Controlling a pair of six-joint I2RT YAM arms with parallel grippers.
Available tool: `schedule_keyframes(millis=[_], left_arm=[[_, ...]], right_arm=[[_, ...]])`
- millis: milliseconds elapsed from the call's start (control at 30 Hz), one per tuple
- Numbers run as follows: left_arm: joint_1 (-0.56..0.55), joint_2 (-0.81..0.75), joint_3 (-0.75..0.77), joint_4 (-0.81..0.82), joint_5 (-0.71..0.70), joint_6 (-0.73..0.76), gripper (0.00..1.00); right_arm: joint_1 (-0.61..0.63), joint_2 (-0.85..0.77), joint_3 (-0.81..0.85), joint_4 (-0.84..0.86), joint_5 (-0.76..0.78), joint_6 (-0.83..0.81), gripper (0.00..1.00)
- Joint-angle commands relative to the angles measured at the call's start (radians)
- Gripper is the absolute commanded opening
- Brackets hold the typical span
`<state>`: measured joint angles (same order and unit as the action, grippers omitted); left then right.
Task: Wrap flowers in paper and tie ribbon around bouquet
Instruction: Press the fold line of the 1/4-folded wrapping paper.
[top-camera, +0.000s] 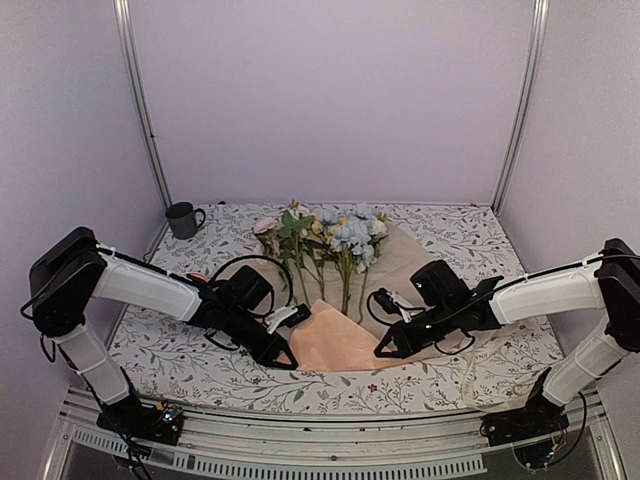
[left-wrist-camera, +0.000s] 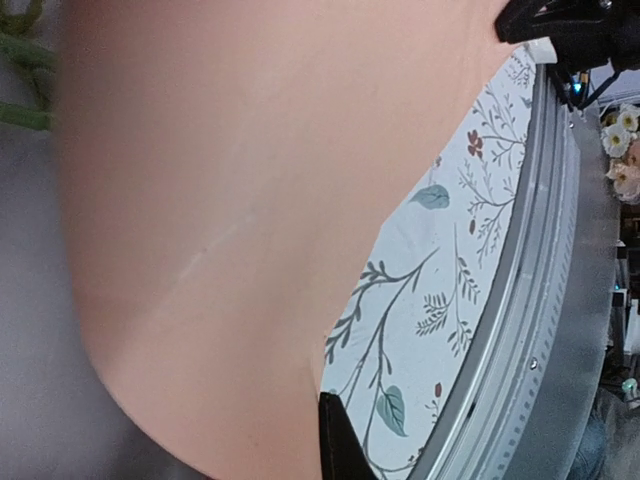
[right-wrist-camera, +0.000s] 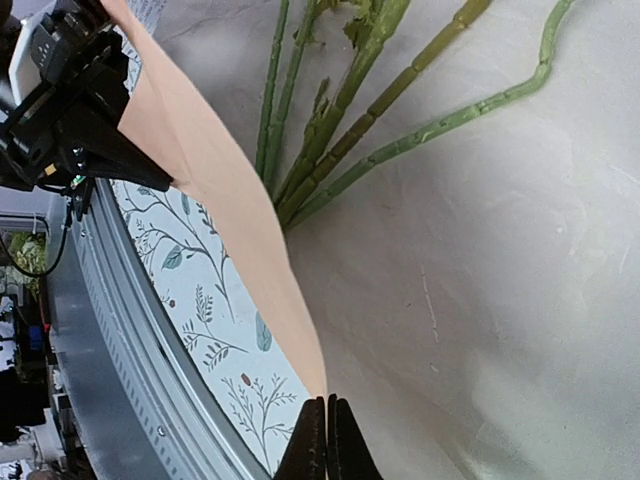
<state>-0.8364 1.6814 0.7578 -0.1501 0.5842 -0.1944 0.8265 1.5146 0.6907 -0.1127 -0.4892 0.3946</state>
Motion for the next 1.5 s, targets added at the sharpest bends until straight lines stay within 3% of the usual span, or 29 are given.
schedule_keyframes(millis=[0,67,133,333,900,1133,1400,1467], left_arm=[[-0.023,-0.049,-0.018,0.017,0.042,-0.018,0.10],[-0.021,-0.063,-0.022,0.013,-0.006,-0.022,0.24],[-0.015,-0.064,-0.010,-0.008,-0.067,-0.023,0.30],[-0.009,-0.052,0.029,-0.084,-0.228,-0.031,0.38],[-0.006,0.058,0.053,-0.226,-0.455,-0.060,0.41],[-0.017,-0.017,0.094,-0.322,-0.557,-0.080,0.44],[-0.182,-0.159,0.202,-0.243,-0.679,0.034,0.45],[-0.190,-0.151,0.220,-0.205,-0.645,0.041,0.44]], right_arm=[[0.001,-0.020,-0.047,0.027,0.016,0.038,0.00],[-0.007,-0.017,-0.057,0.026,0.028,0.050,0.00],[-0.013,-0.010,-0.058,0.029,0.040,0.063,0.00],[-0.039,0.010,-0.052,0.030,0.070,0.085,0.00],[-0.072,0.059,-0.063,0.051,0.118,0.143,0.00],[-0.072,0.061,-0.046,0.019,0.103,0.127,0.00],[-0.073,0.066,-0.020,-0.001,0.087,0.116,0.00],[-0.072,0.072,-0.016,-0.001,0.086,0.117,0.00]])
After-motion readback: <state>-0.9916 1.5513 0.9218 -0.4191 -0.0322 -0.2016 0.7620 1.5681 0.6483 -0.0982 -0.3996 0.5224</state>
